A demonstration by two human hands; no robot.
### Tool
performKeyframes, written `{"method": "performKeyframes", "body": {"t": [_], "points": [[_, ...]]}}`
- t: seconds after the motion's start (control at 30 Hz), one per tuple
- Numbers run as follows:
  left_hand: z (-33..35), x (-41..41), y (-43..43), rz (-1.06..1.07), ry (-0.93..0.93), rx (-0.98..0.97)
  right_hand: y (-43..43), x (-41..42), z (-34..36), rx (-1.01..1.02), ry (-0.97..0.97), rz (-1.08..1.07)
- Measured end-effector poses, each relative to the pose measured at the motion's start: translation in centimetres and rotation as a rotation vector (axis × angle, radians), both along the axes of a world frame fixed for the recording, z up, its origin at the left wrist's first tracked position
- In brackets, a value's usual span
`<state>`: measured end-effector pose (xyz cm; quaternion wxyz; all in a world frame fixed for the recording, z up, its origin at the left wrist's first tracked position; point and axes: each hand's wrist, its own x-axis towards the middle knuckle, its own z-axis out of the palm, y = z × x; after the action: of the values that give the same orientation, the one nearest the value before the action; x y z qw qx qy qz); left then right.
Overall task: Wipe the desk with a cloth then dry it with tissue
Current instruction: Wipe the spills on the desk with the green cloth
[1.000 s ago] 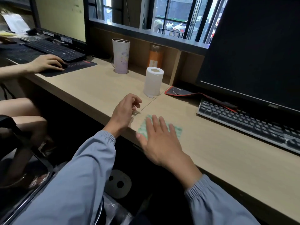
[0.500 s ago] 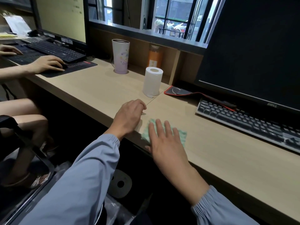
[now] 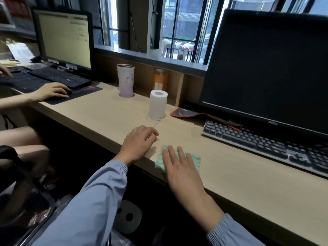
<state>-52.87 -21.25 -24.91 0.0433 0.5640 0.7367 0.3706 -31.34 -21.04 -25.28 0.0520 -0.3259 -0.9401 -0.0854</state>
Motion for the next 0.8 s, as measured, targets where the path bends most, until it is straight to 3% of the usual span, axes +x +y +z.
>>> {"method": "performKeyframes", "body": {"t": [0.07, 0.2, 0.43, 0.6, 0.8], "points": [[0.6, 0.5, -0.7, -0.025, -0.003, 0.054, -0.1, 2.5, 0.4, 0.024, 0.023, -0.030], [0.3, 2.7, -1.2, 0.014, 0.058, 0.058, -0.4, 3.4, 1.7, -0.007, -0.126, -0.106], [-1.6, 8.3, -1.9, 0.062, 0.157, 0.148, 0.1, 4.9, 0.2, 0.030, 0.049, -0.037], [-1.7, 10.4, -2.8, 0.032, 0.152, 0.196, -0.1, 11.8, -0.7, 0.104, 0.034, -0.124], [-2.2, 16.5, -2.4, -0.060, 0.264, 0.280, 0.1, 12.7, -1.2, 0.134, 0.060, -0.115]]}}
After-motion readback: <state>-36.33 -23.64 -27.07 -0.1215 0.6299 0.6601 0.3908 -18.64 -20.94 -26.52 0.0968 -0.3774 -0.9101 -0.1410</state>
